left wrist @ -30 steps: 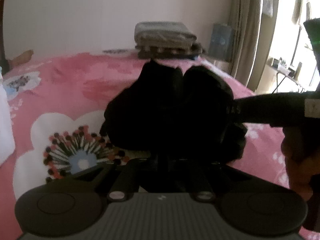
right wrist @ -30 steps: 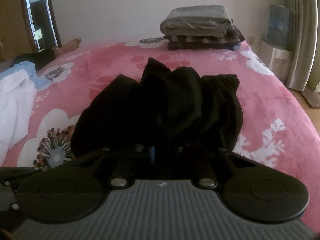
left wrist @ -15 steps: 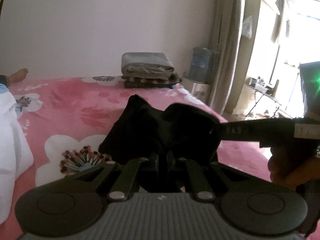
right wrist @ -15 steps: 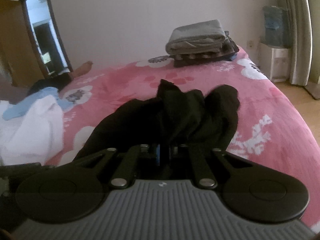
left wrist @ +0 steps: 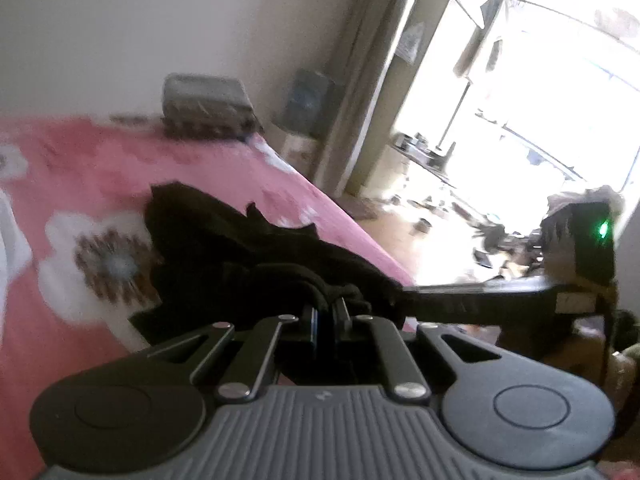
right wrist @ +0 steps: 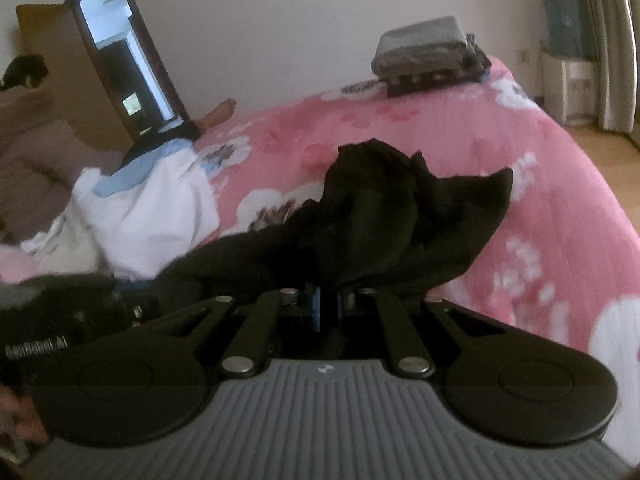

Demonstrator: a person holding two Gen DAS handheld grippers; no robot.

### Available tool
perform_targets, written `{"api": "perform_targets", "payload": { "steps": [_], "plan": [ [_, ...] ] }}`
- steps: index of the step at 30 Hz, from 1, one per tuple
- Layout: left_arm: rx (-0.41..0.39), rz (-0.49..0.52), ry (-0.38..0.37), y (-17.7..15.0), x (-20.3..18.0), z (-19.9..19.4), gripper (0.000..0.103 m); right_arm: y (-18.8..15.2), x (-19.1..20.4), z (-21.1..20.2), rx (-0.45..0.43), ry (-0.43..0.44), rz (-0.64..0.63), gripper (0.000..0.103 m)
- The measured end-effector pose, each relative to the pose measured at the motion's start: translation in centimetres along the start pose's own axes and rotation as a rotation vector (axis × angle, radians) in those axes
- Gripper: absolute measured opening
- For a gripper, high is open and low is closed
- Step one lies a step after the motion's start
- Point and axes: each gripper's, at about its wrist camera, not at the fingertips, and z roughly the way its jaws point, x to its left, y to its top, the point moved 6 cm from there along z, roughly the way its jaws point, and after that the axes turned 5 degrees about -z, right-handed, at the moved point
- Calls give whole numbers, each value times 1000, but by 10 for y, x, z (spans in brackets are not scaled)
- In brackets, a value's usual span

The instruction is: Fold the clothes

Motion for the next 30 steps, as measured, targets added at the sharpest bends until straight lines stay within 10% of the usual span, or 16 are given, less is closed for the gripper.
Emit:
{"api": "perform_targets", "payload": {
  "steps": [9,17,22,30],
  "plan": [
    [214,58,-161,-56,-14,0,8,-76,-3,-45,141,22,169,5],
    [403,56,-149,-90,1,29,19,-128,-17,-45,228,-62,160,6],
    [359,48,-133,-79,14,22,49,-133,-23,-46,277,-81,84,14],
    [261,8,-14,-52,27,44,61,-85,-37,-77,129,-42,27,52]
  ]
}}
